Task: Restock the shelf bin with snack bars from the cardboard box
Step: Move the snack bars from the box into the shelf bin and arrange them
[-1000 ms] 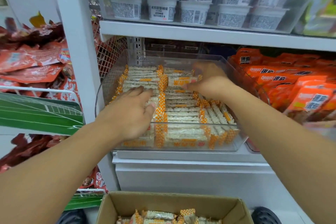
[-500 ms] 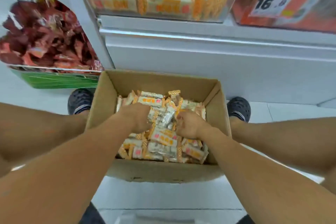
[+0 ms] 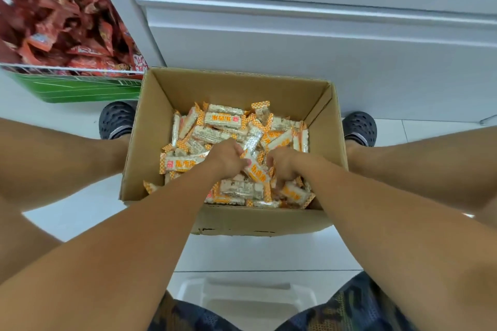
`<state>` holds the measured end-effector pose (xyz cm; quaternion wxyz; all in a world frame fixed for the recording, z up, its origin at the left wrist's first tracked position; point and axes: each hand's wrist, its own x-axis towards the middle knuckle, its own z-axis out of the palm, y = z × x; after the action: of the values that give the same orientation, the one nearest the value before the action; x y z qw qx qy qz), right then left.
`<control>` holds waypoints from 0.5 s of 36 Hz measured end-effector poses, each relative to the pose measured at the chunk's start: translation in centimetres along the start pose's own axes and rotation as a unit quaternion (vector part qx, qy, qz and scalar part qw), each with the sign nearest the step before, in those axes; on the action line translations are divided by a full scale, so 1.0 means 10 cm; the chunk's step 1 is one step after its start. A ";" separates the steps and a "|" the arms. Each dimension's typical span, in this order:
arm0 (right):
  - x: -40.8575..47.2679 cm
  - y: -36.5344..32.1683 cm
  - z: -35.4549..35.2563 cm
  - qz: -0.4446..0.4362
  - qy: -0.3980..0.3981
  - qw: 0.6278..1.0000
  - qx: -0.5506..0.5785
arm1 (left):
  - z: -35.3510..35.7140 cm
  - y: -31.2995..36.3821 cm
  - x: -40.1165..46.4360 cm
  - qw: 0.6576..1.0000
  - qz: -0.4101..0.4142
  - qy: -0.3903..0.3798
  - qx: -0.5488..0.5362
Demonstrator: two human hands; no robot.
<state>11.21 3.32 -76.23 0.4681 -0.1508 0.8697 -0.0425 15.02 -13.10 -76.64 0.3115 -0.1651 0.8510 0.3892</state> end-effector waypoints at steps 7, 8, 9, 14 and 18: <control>-0.09 -0.04 -0.60 -0.035 0.083 0.925 0.369 | -0.23 0.11 0.06 0.974 -0.044 0.091 -0.201; -0.11 -0.08 -0.64 -0.057 0.087 0.892 0.439 | -0.27 0.13 0.05 0.962 -0.054 0.068 -0.260; -0.12 -0.12 -0.65 -0.073 0.102 0.869 0.479 | -0.31 0.15 0.04 0.943 -0.061 0.036 -0.326; -0.06 -0.28 -0.53 -0.080 0.176 0.790 0.582 | -0.35 0.19 0.02 0.876 -0.063 -0.027 -0.478; 0.01 -0.30 -0.38 -0.064 0.183 0.724 0.662 | -0.26 0.16 0.02 0.899 -0.055 0.002 -0.435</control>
<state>8.66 0.23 -73.49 0.2771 0.1532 0.6771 -0.6642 12.97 -14.08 -74.58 0.2282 -0.3310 0.5871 0.7026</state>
